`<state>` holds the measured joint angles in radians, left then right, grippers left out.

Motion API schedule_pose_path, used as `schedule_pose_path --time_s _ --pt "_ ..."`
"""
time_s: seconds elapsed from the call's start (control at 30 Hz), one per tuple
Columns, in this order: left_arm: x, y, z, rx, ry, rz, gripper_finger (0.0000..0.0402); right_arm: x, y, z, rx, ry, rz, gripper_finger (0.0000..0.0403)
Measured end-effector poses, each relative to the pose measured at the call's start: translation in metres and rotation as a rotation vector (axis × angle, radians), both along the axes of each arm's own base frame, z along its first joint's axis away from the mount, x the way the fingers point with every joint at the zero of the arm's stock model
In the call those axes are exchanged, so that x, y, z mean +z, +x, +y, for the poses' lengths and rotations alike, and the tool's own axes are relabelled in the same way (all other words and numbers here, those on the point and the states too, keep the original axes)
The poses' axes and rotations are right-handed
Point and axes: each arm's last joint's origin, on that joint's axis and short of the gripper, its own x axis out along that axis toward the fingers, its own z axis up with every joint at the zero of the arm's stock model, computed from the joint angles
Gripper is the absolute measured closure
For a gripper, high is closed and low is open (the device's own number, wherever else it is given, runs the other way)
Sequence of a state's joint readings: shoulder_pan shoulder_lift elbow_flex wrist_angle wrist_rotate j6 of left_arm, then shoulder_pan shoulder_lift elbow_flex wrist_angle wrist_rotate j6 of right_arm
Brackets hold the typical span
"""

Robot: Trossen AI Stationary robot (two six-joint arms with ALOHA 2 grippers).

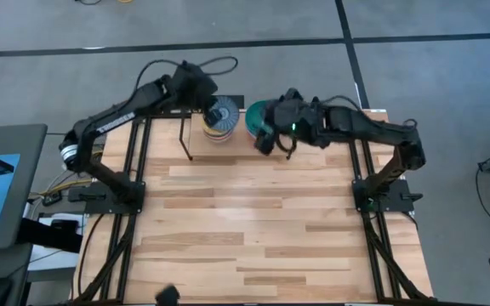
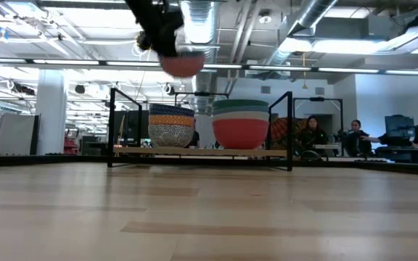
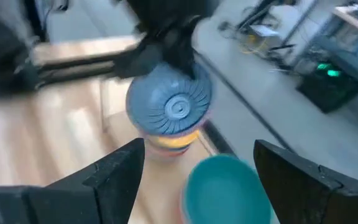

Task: Place and stack bowls onto a shelf
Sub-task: Stack the blue patterned bowl on top of the yellow patterned bowl on the shelf

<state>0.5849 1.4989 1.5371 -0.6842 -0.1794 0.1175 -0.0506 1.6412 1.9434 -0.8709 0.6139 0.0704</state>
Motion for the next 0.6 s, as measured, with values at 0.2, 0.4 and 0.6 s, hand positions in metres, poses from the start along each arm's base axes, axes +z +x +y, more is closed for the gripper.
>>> schedule_pose_path --time_s 0.2,0.4,0.6 --pt "-0.042 -0.008 0.057 0.079 -0.212 0.019 0.0401 -0.003 -0.009 -0.027 -0.097 0.066 0.016 0.0078" --pt "-0.078 0.000 0.075 0.091 -0.336 0.093 0.0388 -0.017 -0.021 -0.052 -0.169 0.172 0.119 0.0078" --pt "-0.082 0.001 0.078 0.083 -0.351 0.098 0.0387 -0.022 -0.030 -0.069 -0.184 0.237 0.176 0.0078"
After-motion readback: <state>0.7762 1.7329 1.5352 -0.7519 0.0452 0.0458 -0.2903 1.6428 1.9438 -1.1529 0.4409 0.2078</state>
